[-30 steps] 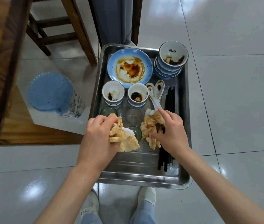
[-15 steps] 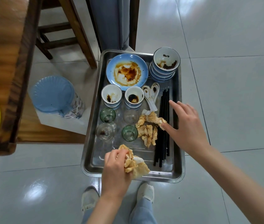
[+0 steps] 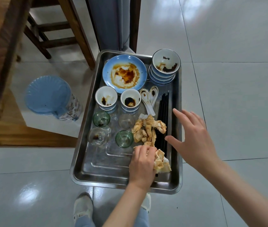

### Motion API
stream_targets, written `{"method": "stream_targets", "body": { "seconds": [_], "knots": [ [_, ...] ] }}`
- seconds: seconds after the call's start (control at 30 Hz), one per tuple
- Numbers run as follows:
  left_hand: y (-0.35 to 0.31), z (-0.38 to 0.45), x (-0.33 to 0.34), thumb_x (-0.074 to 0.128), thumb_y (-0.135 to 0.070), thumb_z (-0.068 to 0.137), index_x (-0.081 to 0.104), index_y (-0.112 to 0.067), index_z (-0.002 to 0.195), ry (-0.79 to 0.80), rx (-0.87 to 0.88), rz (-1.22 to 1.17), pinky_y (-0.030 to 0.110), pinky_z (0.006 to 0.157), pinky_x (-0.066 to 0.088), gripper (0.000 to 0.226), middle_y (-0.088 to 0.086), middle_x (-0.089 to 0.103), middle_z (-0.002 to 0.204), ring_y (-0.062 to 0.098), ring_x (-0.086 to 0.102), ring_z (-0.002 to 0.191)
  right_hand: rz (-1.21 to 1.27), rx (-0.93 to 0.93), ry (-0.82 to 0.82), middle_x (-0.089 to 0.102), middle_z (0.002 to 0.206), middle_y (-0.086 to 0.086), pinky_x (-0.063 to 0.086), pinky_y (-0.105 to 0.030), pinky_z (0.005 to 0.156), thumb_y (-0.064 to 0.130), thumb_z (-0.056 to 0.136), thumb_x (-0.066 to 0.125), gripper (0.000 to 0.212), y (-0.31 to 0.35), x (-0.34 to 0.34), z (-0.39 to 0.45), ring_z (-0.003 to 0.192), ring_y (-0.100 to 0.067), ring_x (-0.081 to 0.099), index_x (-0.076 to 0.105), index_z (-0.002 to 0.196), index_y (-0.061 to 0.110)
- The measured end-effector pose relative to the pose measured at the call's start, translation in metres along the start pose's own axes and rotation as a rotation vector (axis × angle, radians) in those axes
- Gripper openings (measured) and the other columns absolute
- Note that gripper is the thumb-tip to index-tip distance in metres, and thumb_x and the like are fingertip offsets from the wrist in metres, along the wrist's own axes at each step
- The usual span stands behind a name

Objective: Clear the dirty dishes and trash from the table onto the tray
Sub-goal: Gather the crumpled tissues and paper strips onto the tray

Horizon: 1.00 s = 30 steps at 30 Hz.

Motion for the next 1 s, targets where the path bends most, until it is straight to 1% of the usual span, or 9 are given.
{"method": "stream_targets", "body": {
  "seconds": [0.13,0.2,0.3,0.37,0.43,0.5,0.7,0.87,1.0],
  "knots": [
    [0.005,0.011,-0.002,0.085,-0.005,0.052,0.065,-0.017,0.108,0.034,-0.039,0.123,0.037,0.085,0.052,0.061,0.004,0.064,0.108,0.026,0.060,0.103,0.001,-0.003,0.015,0.034,0.149,-0.002,0.026,-0.039,0.113,0.031,0.077,0.074,0.082,-0.002,-0.002,-0.006,0.140,-0.021,0.022,0.028,0.145,0.029],
    [0.006,0.008,-0.001,0.088,-0.007,0.049,0.059,-0.018,0.120,0.064,-0.053,0.175,0.041,0.096,0.047,0.078,0.006,0.061,0.121,0.030,0.054,0.117,-0.005,-0.008,0.022,0.034,0.149,-0.001,0.026,-0.039,0.113,0.031,0.077,0.075,0.083,0.000,-0.003,-0.008,0.140,-0.020,0.022,0.028,0.145,0.029],
    [0.001,0.003,-0.003,0.089,-0.010,0.046,0.051,-0.018,0.131,0.081,-0.002,0.212,0.045,0.102,0.037,0.094,0.010,0.056,0.129,0.033,0.047,0.126,-0.013,-0.017,0.033,0.034,0.149,-0.001,0.023,-0.036,0.113,0.030,0.077,0.075,0.083,0.005,-0.004,-0.011,0.140,-0.020,0.021,0.029,0.145,0.029],
    [0.000,0.001,-0.005,0.088,-0.012,0.050,0.043,-0.019,0.138,0.103,0.028,0.247,0.044,0.106,0.029,0.098,0.010,0.050,0.136,0.033,0.038,0.133,-0.009,-0.025,0.036,0.034,0.149,-0.001,0.022,-0.036,0.113,0.030,0.077,0.075,0.082,0.011,-0.007,-0.013,0.140,-0.020,0.021,0.029,0.145,0.029],
    [-0.001,0.000,-0.008,0.082,-0.015,0.061,0.028,-0.021,0.145,0.133,0.055,0.269,0.042,0.112,0.013,0.101,0.010,0.035,0.148,0.031,0.019,0.141,-0.011,-0.037,0.041,0.033,0.149,-0.001,0.022,-0.036,0.113,0.031,0.077,0.075,0.083,0.018,-0.011,-0.014,0.140,-0.020,0.020,0.028,0.145,0.030],
    [-0.002,-0.002,-0.009,0.078,-0.024,0.069,0.014,-0.022,0.149,0.176,0.067,0.284,0.041,0.111,-0.003,0.102,0.008,0.019,0.155,0.028,0.000,0.143,-0.020,-0.052,0.044,0.032,0.150,0.000,0.022,-0.036,0.113,0.031,0.077,0.074,0.083,0.025,-0.017,-0.015,0.141,-0.020,0.020,0.027,0.145,0.030],
    [-0.008,-0.009,-0.022,0.067,-0.046,0.078,-0.025,-0.021,0.143,0.273,0.092,0.382,0.043,0.098,-0.029,0.116,0.009,-0.014,0.156,0.028,-0.033,0.133,-0.029,-0.076,0.063,0.032,0.150,0.002,0.024,-0.036,0.114,0.032,0.077,0.075,0.085,0.038,-0.036,-0.025,0.141,-0.017,0.019,0.026,0.146,0.031],
    [-0.015,-0.022,-0.054,0.058,-0.057,0.079,-0.042,-0.019,0.131,0.253,0.076,0.415,0.046,0.092,-0.035,0.119,0.007,-0.024,0.153,0.027,-0.046,0.123,-0.028,-0.082,0.086,0.027,0.152,0.003,0.021,-0.035,0.114,0.035,0.078,0.073,0.086,0.050,-0.049,-0.036,0.142,-0.016,0.016,0.021,0.146,0.034],
    [-0.021,-0.025,-0.098,0.055,-0.065,0.074,-0.034,-0.021,0.138,0.228,0.058,0.375,0.043,0.092,-0.037,0.118,0.002,-0.022,0.154,0.023,-0.046,0.124,-0.024,-0.110,0.115,0.023,0.154,0.003,0.021,-0.034,0.114,0.038,0.078,0.071,0.087,0.068,-0.059,-0.044,0.143,-0.016,0.013,0.017,0.146,0.036]
  ]
}}
Point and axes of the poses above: each hand's wrist, its own z-axis towards the middle knuckle, its own x-axis out of the palm, y = z × x, the point moved 8 cm from there along z, towards the middle knuckle
